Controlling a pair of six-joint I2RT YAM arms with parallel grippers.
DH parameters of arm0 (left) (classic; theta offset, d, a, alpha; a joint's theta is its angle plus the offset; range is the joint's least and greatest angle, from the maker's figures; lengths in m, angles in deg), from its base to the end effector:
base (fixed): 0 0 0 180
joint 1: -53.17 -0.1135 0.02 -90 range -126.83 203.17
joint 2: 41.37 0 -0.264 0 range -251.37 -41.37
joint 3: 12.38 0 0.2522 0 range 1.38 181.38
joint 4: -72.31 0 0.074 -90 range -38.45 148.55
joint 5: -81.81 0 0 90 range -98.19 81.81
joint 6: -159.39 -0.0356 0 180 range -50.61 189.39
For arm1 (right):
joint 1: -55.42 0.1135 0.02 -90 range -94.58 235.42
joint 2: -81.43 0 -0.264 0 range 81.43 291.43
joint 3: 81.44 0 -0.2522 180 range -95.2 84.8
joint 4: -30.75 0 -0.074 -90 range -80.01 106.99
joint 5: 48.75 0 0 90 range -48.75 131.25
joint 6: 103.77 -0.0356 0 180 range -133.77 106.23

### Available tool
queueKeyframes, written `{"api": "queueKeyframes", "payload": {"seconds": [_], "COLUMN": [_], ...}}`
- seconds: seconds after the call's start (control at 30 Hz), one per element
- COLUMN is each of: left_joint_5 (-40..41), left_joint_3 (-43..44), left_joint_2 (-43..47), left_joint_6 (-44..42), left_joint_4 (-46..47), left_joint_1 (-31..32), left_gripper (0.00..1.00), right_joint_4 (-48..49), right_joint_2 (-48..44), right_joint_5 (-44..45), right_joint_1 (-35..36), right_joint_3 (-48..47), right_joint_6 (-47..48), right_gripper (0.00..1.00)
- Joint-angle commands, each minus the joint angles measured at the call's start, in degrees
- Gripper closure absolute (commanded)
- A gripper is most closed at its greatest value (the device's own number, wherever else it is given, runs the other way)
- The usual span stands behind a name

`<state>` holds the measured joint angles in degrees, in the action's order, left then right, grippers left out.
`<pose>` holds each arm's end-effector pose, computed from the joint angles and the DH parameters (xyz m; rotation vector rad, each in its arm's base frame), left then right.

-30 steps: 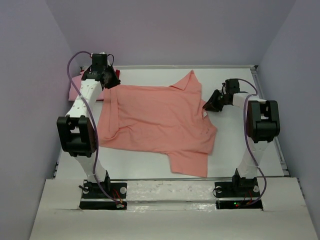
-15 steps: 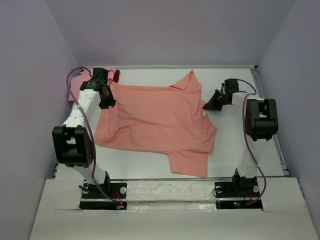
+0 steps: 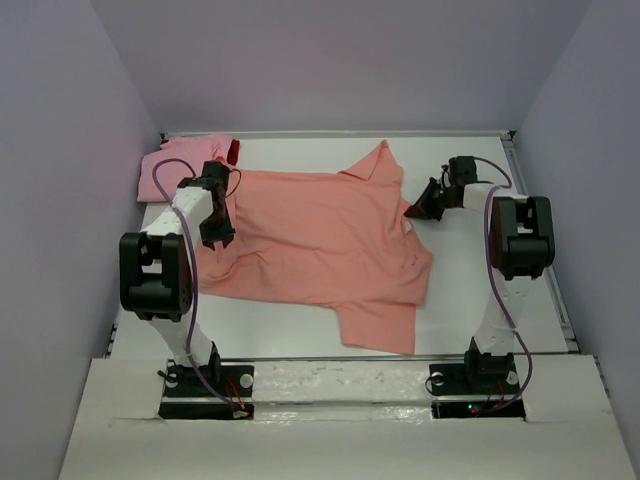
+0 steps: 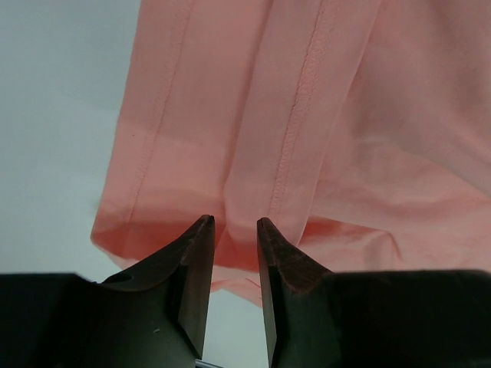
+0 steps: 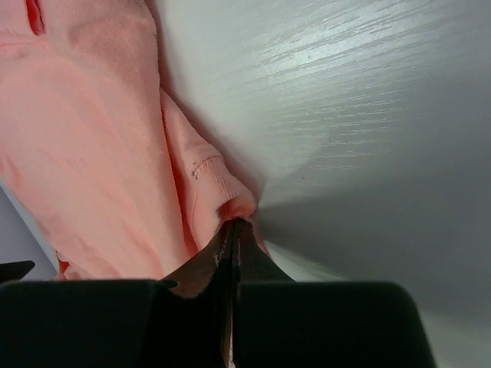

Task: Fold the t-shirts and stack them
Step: Flatten out the tshirt

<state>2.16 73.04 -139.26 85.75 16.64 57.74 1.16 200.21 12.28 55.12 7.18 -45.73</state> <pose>0.3425 -0.0210 0.2194 -0.3280 2.7115 0.1474 0.4284 0.0150 0.1407 0.5303 2.5491 0.8551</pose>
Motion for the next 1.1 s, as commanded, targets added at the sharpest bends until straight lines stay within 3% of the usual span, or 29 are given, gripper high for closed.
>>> {"api": "queueKeyframes", "payload": {"seconds": [0.0, 0.37, 1.07], "left_joint_5": [0.2, -2.7, -2.62], "left_joint_3": [0.58, 3.84, 3.49], "left_joint_2": [-2.56, -4.07, -7.49], "left_joint_6": [-0.8, -0.36, -0.1], "left_joint_4": [-2.12, -6.07, -7.22], "left_joint_1": [1.22, 3.51, 7.2], "left_gripper": [0.61, 0.54, 0.52], "right_joint_4": [1.16, 1.16, 0.54], "right_joint_2": [0.75, 1.98, 3.65], "right_joint_5": [-0.21, -0.74, -1.44], "right_joint_1": [0.38, 0.38, 0.38], "right_joint_3": [-2.36, -3.23, -5.87], "right_joint_6": [-0.11, -0.03, -0.03], "right_gripper": [1.0, 1.0, 1.0]}}
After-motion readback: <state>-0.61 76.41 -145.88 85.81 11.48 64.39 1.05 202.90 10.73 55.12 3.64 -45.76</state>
